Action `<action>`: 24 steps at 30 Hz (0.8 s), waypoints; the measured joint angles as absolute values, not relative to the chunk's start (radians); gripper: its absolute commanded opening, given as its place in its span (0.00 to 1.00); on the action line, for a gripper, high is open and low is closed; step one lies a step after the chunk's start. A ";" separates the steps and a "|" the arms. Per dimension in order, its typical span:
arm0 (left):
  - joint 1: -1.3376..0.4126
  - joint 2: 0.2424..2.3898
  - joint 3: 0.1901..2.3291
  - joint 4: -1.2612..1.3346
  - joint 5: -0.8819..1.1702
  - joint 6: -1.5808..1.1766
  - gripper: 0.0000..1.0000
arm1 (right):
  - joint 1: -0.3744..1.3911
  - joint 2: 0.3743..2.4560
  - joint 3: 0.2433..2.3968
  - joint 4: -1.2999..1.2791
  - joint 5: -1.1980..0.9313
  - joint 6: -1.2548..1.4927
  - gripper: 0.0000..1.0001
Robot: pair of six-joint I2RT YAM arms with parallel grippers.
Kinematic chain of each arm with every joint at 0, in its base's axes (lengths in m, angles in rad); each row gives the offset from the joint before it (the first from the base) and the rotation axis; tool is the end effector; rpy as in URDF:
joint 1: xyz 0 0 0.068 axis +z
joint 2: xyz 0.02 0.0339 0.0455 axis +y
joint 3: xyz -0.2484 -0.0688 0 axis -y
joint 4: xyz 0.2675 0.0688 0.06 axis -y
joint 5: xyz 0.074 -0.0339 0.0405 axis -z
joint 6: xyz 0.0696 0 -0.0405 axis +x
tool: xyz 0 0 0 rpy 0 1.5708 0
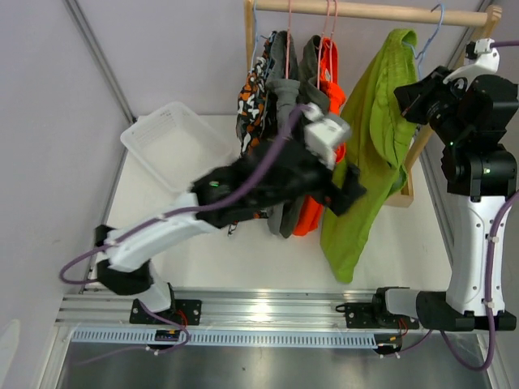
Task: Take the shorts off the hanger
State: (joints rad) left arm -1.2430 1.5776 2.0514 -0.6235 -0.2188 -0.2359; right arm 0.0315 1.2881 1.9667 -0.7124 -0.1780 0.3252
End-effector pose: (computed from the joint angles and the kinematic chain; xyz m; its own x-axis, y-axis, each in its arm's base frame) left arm 0.1343 -0.3480 0.5162 -0.2465 0.0163 -0.9690 0.8202 0.5362 -0.1996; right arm 0.2632 0.0206 0.5618 -0.0984 0.3115 -0.9451 -0.1862 0.9272 0.3250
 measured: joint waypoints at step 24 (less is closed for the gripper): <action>-1.368 1.966 2.166 -0.516 -0.324 -0.201 0.83 | 0.031 1.164 1.835 -0.749 -0.215 0.358 0.00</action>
